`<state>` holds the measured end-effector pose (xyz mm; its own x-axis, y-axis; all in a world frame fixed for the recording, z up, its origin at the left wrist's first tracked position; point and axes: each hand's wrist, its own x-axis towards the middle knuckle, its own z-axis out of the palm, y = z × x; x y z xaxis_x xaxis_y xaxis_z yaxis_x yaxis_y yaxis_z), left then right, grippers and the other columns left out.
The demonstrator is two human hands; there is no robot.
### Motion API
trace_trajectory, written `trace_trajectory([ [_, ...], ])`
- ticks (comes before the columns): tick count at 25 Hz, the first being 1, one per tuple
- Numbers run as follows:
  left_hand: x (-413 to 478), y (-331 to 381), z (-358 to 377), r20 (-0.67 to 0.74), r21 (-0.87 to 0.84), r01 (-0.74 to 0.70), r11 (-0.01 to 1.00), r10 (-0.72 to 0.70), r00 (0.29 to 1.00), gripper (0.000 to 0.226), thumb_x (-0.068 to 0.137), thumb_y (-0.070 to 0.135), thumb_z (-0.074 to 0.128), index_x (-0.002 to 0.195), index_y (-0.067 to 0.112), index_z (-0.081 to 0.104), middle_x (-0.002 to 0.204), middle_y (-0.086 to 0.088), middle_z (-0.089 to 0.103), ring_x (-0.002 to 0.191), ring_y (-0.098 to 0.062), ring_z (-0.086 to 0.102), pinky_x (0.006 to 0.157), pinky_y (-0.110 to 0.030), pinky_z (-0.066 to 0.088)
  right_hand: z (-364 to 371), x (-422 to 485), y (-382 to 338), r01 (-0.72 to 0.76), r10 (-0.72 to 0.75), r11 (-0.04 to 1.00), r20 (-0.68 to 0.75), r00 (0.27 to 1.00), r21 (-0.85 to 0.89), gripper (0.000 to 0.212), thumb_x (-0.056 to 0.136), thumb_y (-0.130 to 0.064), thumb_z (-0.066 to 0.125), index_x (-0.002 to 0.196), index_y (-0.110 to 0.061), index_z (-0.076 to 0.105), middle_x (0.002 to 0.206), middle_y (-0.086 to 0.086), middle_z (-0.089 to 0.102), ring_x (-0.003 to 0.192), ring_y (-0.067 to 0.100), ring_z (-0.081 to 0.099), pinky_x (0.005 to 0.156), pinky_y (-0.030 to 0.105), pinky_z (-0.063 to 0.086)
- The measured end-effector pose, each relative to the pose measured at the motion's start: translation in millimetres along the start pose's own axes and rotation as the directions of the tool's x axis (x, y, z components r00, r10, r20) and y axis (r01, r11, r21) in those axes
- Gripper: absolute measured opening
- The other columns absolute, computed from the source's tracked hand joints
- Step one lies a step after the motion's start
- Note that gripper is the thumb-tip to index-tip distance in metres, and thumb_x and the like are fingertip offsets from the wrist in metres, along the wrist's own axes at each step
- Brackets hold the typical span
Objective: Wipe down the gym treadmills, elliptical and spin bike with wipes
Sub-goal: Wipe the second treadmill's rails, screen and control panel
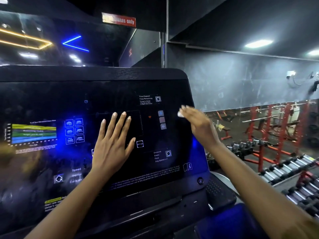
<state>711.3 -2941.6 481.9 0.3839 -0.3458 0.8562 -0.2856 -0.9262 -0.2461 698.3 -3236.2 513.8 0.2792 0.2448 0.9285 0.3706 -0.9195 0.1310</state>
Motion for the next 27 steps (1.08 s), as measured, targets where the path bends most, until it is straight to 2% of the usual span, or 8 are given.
trace_trajectory([
  [5, 0.2, -0.2, 0.0, 0.01, 0.001, 0.002, 1.0, -0.002, 1.0, 0.065, 0.095, 0.046, 0.027, 0.148, 0.008, 0.031, 0.156, -0.009, 0.025, 0.146, -0.025, 0.015, 0.119, -0.046, 0.008, 24.4, 66.3, 12.4, -0.088, 0.088, 0.996, 0.041, 0.995, -0.016, 0.042, 0.083, 0.004, 0.042, 0.117, -0.005, 0.064, 0.118, 0.015, 0.064, 0.109, 0.031, 0.061, 0.085, 0.046, 0.054],
  [10, 0.7, -1.1, 1.7, 0.003, 0.006, -0.004, 1.0, 0.004, 1.0, 0.065, 0.095, 0.046, 0.028, 0.148, 0.008, 0.031, 0.156, -0.009, 0.026, 0.146, -0.026, 0.017, 0.118, -0.044, 0.006, 12.5, -27.7, -2.3, 0.068, -0.063, 0.996, 0.08, 0.995, -0.055, 0.047, 0.086, 0.003, 0.03, 0.123, -0.002, 0.059, 0.127, 0.012, 0.059, 0.117, 0.025, 0.056, 0.098, 0.035, 0.047],
  [13, -0.1, -0.5, 1.6, 0.006, 0.015, -0.003, 1.0, 0.003, 1.0, 0.065, 0.095, 0.046, 0.028, 0.147, 0.008, 0.031, 0.156, -0.009, 0.026, 0.145, -0.026, 0.017, 0.118, -0.044, 0.005, 7.8, -93.0, -16.2, 0.119, -0.117, 0.992, 0.085, 0.99, -0.029, 0.043, 0.099, 0.001, 0.023, 0.124, 0.0, 0.058, 0.129, 0.012, 0.057, 0.122, 0.022, 0.052, 0.104, 0.031, 0.042],
  [15, -0.3, -0.1, 1.3, 0.006, 0.015, 0.0, 1.0, 0.0, 1.0, 0.065, 0.095, 0.046, 0.028, 0.147, 0.007, 0.031, 0.156, -0.009, 0.026, 0.145, -0.026, 0.016, 0.119, -0.044, 0.005, 5.5, -114.5, -20.4, 0.16, -0.158, 0.987, 0.075, 0.985, -0.019, 0.036, 0.099, 0.001, 0.032, 0.122, 0.0, 0.059, 0.129, 0.01, 0.057, 0.122, 0.02, 0.053, 0.102, 0.032, 0.043],
  [19, -0.5, 0.0, 1.1, 0.01, 0.016, 0.003, 1.0, -0.003, 1.0, 0.065, 0.095, 0.046, 0.028, 0.148, 0.008, 0.031, 0.156, -0.009, 0.026, 0.146, -0.026, 0.016, 0.119, -0.044, 0.006, 4.9, -55.1, -22.2, 0.075, -0.068, 0.995, -0.111, 0.992, 0.061, 0.029, 0.091, 0.001, 0.046, 0.113, -0.002, 0.065, 0.117, 0.01, 0.064, 0.108, 0.021, 0.063, 0.097, 0.031, 0.047],
  [22, -0.3, 0.5, 1.2, 0.015, 0.024, 0.003, 1.0, -0.004, 1.0, 0.065, 0.095, 0.046, 0.027, 0.148, 0.009, 0.029, 0.156, -0.008, 0.025, 0.146, -0.026, 0.016, 0.119, -0.045, 0.007, 9.7, 32.9, -15.3, -0.056, 0.079, 0.994, -0.252, 0.964, 0.099, 0.029, 0.093, -0.015, 0.046, 0.107, -0.004, 0.068, 0.105, 0.013, 0.07, 0.092, 0.023, 0.069, 0.081, 0.029, 0.054],
  [24, -0.6, 0.7, 1.3, 0.013, 0.031, 0.004, 1.0, -0.004, 1.0, 0.065, 0.096, 0.047, 0.027, 0.149, 0.009, 0.029, 0.157, -0.008, 0.024, 0.146, -0.026, 0.015, 0.119, -0.045, 0.007, 18.3, 65.5, -12.3, -0.133, 0.154, 0.986, -0.228, 0.962, 0.105, 0.027, 0.087, -0.015, 0.051, 0.103, -0.008, 0.071, 0.103, 0.012, 0.07, 0.091, 0.023, 0.069, 0.078, 0.032, 0.057],
  [27, -0.9, 0.5, 1.4, 0.01, 0.027, 0.004, 1.0, -0.005, 1.0, 0.065, 0.096, 0.047, 0.027, 0.149, 0.009, 0.028, 0.157, -0.008, 0.023, 0.146, -0.025, 0.014, 0.119, -0.045, 0.006, 35.8, 52.0, -21.6, -0.085, 0.093, 0.994, -0.135, 0.987, 0.064, 0.035, 0.082, 0.003, 0.053, 0.111, -0.008, 0.069, 0.112, 0.008, 0.068, 0.101, 0.021, 0.066, 0.086, 0.032, 0.053],
])
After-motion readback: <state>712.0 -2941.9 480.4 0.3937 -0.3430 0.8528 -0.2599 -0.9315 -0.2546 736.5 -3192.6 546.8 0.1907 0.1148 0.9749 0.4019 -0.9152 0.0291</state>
